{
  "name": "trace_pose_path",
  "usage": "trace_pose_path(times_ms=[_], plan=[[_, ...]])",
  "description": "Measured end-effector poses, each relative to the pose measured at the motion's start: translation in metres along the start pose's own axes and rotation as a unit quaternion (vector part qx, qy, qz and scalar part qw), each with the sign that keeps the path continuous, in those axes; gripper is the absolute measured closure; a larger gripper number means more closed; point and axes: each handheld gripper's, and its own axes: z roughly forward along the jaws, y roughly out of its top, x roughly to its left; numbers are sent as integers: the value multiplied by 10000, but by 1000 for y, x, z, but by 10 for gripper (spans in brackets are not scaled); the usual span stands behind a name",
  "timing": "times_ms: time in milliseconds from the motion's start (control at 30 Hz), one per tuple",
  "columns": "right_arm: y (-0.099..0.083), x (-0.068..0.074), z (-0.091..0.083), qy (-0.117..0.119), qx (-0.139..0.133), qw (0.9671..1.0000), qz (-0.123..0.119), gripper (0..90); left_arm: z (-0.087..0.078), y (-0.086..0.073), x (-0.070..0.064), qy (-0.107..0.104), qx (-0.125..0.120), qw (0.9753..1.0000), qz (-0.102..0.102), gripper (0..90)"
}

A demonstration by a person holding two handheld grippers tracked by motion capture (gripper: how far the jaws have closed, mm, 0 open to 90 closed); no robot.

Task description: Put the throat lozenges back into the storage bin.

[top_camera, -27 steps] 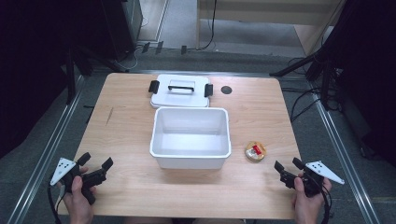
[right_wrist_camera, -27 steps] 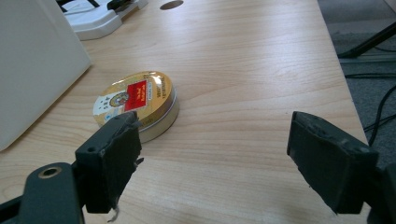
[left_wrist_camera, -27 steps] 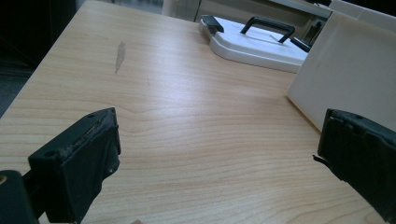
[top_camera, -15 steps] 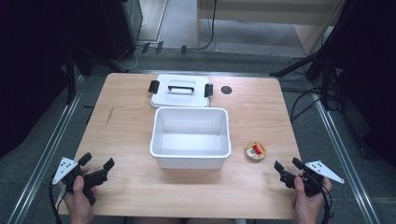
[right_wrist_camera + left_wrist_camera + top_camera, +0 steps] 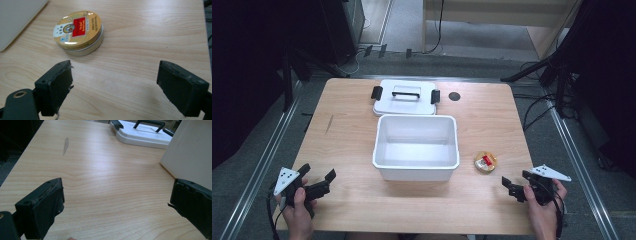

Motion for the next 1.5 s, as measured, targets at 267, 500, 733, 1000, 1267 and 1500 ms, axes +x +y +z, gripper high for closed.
trace_pose_path(times_ms=[267,500,733,1000,1267,1500], plan=[[28,19,7,127,1174,9914,-564,13,0,0,0,2,1,10000,-12,0],[45,35,23,11,2186,9713,-941,0,1,0,1,-57,43,10000,-23,0],[60,51,37,-49,2739,9559,-1054,38,1,1,2,-107,63,9999,-59,0],[84,61,54,-302,3202,9423,-923,77,2,1,3,-134,98,9998,-71,0],[101,61,78,-556,3377,9381,-538,79,2,1,3,-145,123,9998,-79,0],[107,63,102,-773,3483,9340,-170,118,3,1,3,-180,157,9997,-91,0]])
